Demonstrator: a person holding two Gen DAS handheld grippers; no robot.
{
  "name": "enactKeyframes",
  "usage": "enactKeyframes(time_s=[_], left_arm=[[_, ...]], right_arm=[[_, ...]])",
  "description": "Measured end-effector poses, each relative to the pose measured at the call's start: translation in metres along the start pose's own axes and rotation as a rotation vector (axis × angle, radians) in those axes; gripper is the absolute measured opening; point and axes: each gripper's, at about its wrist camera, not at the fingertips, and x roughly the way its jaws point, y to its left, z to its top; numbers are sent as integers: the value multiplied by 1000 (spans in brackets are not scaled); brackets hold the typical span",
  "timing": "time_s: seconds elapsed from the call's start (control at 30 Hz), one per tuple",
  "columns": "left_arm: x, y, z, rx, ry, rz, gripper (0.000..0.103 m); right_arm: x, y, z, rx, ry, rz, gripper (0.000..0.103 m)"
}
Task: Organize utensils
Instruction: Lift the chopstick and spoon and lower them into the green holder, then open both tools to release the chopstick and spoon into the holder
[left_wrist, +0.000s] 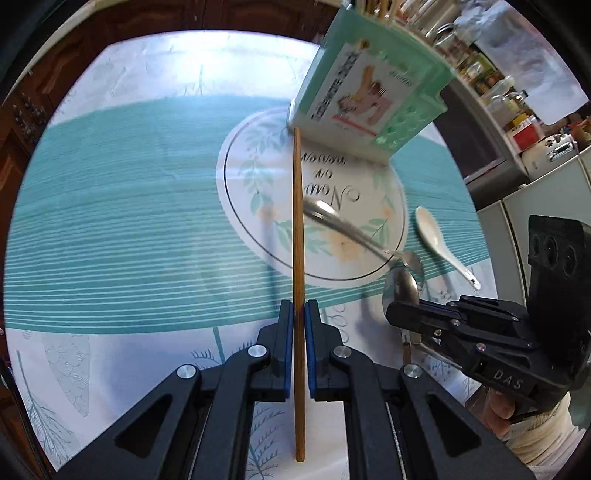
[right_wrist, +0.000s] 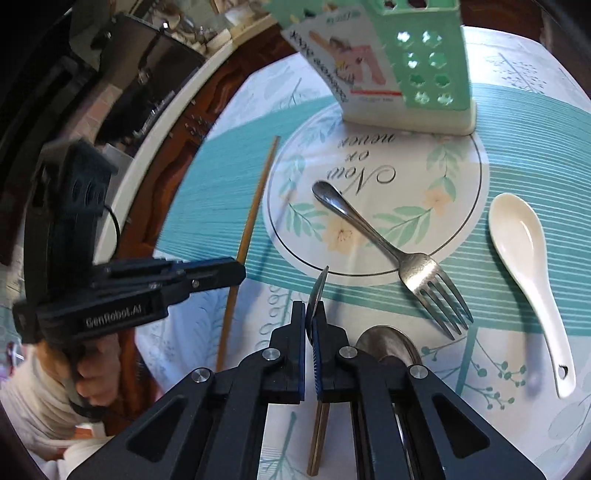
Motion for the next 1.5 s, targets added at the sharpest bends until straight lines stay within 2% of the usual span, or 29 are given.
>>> enactKeyframes(time_s=[0.13,0.3,0.37,0.57,0.67,0.73,0.8,0.87,1.0,1.13,1.33,1.5], left_arm=[[-29,-23,5,51,-121,14,4],[-72,-52,30,115,-276,26,4],[-96,-62,47,135,-329,25,4],[-132,-97,103,172,-478,53,4],[-149,-110,130,169,-564,60,4],[-156,-116,148,161,-643,76,4],[-162,-123,162,154,-689,81,4],[-160,-127,174,144,-737,88,4],[-147,-133,188,136,-813,107,4],[-121,-136,199,141,-880,154,4],[-78,-134,205,175,-916,203,4],[-56,-129,198,202,-923,222,4]], right_arm=[[-26,6,4,7,-70,11,3],[-67,20,29,-2,-211,7,3],[-86,28,43,-7,-279,3,3],[-150,45,91,-11,-499,-22,3],[-181,52,113,-38,-622,-69,3],[-193,57,126,-66,-700,-104,3],[-201,57,135,-87,-765,-142,3],[-204,54,144,-91,-814,-169,3],[-205,36,161,-61,-884,-165,3],[-180,12,184,-76,-952,-183,3],[-120,-17,201,-142,-928,-232,4],[-74,-27,196,-246,-892,-283,4]])
